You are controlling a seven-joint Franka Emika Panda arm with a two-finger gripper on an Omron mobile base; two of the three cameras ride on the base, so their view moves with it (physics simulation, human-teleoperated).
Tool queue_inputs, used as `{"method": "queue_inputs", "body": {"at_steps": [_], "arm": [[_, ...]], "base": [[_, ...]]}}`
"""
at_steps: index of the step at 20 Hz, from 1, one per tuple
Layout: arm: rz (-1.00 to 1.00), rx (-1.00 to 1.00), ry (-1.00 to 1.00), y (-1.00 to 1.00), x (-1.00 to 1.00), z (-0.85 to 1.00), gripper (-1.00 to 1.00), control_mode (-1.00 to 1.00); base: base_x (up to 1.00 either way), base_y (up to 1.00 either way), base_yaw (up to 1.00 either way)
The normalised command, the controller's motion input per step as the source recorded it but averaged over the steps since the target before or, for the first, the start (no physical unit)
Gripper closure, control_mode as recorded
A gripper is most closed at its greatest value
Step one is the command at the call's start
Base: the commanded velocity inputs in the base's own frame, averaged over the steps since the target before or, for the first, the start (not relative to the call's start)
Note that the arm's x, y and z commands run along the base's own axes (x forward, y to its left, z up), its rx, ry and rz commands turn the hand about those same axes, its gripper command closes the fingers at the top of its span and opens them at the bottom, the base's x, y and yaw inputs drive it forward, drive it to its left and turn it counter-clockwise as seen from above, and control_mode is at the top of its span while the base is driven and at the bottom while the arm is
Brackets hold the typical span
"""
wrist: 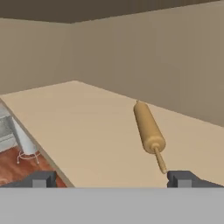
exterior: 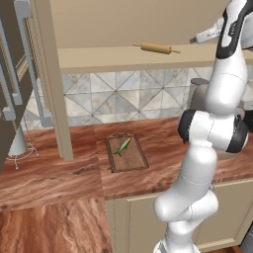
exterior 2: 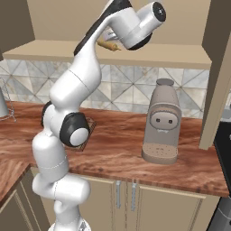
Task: Open the cabinet, retrieve the rolling pin, and place it next to the meat on the cutting board to prepare for tenderizing.
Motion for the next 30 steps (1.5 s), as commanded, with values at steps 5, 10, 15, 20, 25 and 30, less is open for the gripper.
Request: {"method": "queue_inputs", "body": {"at_steps": [5, 10, 15, 20, 25, 30], "arm": [[0.03, 0.00, -0.18, 0.01, 0.00, -0.12, -1.00, -1.00], [0.10, 0.00, -0.12, 0.08, 0.00, -0.11, -1.00, -1.00], [0.11, -0.04, -0.03, 0.16, 0.03, -0.01, -1.00, -1.00], [0.00, -0.05, 0.03, 0.08, 0.12, 0.00, -1.00, -1.00], [0.01, -0.06, 0.02, 0.07, 0.20, -0.02, -1.00, -1.00], [0.00, -0.02, 0.00, 0.00, 0.25, -0.11, -1.00, -1.00]], "base": [[0.00, 0.00, 0.00], [0.00, 0.00, 0.00], [0.00, 0.00, 0.00], [0.00, 0.00, 0.00], [0.00, 0.00, 0.00], [0.00, 0.00, 0.00]]}}
